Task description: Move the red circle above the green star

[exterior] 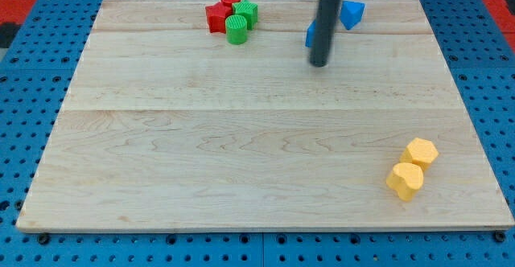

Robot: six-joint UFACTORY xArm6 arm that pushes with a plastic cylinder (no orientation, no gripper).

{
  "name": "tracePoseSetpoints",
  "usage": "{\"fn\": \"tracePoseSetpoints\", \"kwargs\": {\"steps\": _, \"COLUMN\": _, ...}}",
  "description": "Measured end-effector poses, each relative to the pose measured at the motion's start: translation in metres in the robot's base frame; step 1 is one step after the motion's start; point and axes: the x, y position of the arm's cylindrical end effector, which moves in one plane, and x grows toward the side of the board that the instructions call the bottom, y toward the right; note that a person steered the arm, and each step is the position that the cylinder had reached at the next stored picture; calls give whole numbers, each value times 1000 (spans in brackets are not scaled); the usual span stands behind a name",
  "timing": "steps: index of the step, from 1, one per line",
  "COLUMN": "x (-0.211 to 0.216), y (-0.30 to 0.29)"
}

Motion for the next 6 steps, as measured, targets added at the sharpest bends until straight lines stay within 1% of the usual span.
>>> {"fn": "tracePoseSetpoints", "kwargs": {"steps": 1, "x": -20, "y": -113}}
{"fn": "tracePoseSetpoints", "kwargs": {"steps": 2, "x": -81, "y": -181}}
{"fn": "tracePoseSetpoints", "kwargs": {"steps": 3, "x": -138, "y": -202}}
{"fn": "tracePoseSetpoints", "kwargs": {"steps": 4, "x": -148, "y": -119}}
{"fn": "tracePoseSetpoints", "kwargs": {"steps": 5, "x": -158, "y": -95}}
{"fn": "tracePoseSetpoints", "kwargs": {"steps": 6, "x": -164, "y": -112}}
